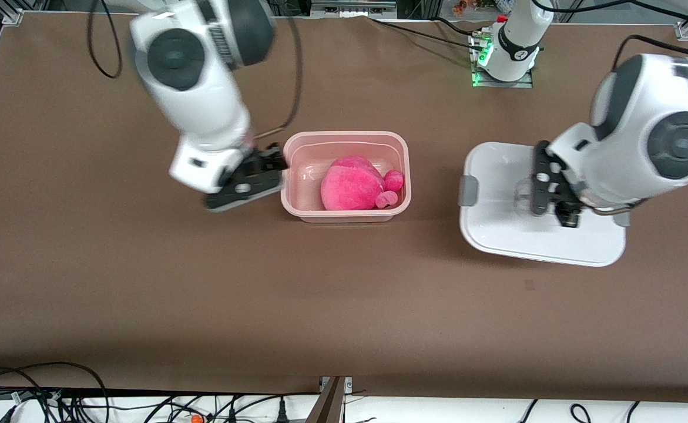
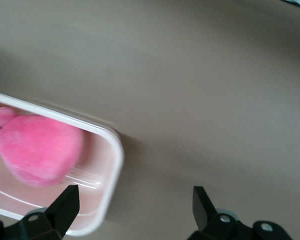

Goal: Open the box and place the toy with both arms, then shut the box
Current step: 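Raise the right gripper away from the box while the left gripper lifts the lid, then lower the lid onto the box with the left gripper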

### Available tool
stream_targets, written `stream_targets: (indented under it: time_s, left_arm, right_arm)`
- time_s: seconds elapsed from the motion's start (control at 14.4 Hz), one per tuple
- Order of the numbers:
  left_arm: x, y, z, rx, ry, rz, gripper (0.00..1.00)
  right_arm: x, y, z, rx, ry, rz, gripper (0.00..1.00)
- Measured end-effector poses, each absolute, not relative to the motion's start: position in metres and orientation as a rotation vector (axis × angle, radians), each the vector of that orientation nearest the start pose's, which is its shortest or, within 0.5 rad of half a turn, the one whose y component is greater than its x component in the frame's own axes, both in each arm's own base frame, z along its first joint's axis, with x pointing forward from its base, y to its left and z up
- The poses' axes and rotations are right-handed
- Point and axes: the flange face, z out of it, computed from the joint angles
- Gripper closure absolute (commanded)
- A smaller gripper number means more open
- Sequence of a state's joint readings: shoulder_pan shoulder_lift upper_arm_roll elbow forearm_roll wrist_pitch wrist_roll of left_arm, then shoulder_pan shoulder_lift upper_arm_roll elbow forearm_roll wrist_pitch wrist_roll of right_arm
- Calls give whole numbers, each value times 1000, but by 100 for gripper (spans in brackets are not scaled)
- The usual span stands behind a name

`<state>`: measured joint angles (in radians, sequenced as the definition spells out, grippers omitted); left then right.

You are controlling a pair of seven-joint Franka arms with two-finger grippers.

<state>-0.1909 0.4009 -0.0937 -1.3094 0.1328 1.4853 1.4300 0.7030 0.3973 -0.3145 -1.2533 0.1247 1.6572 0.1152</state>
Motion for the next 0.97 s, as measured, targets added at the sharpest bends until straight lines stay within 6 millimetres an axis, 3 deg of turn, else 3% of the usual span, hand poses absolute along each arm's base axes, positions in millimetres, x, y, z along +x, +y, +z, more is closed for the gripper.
stream_targets:
  time_s: [0.21,0.56,0.7,0.97]
  left_arm:
    - [623,-220,476,-2062,2410,386,100]
    - [589,-336,452,-2120,2370,288,100]
    - [569,-382,443,-2133,2340,247,100]
    - [531,-454,422,-2159,2294,190,100]
  right_arm:
    - [589,224,571,-3092,-280,13,0]
    - [559,121,588,-3043,-93,99,0]
    - [554,93,591,-3054,-48,109,0]
    - [554,75,591,-3079,-23,110,0]
